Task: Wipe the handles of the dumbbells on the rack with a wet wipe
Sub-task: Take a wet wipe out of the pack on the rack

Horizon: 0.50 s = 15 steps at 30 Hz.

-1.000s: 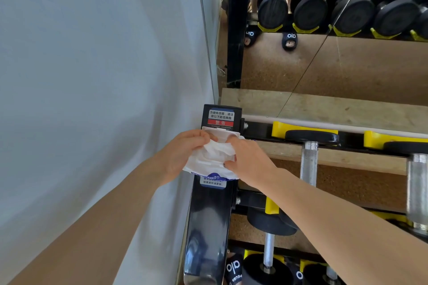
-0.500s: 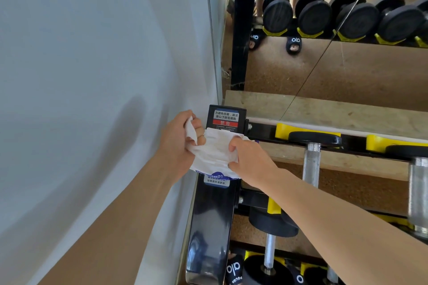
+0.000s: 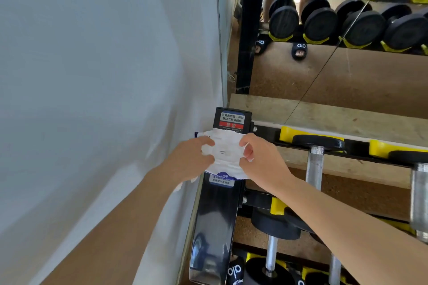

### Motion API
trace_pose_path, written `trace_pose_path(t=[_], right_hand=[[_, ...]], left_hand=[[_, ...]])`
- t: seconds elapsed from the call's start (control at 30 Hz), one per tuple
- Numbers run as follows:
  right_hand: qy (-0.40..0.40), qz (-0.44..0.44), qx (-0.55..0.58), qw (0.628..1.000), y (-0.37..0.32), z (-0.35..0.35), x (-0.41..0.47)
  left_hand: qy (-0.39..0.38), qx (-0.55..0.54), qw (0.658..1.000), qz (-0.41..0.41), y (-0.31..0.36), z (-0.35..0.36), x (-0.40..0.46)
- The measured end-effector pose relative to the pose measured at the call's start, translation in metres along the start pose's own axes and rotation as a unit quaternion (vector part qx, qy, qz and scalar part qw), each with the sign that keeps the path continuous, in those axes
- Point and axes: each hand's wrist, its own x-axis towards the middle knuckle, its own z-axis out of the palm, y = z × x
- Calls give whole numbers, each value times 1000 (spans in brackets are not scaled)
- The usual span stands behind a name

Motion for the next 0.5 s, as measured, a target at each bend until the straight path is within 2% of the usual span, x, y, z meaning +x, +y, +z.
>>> trace_pose_path(t=[0.2, 0.37, 0.5], right_hand=[[42, -15, -6, 999, -4, 1, -1], [74, -44, -27, 996, -9, -1, 0], [47, -57, -31, 997, -10, -2, 1]], left_hand=[[-6, 126, 992, 17, -2, 20, -2], [-6, 168, 981, 96, -1, 30, -2], [8, 217, 969, 121, 1, 41, 4]])
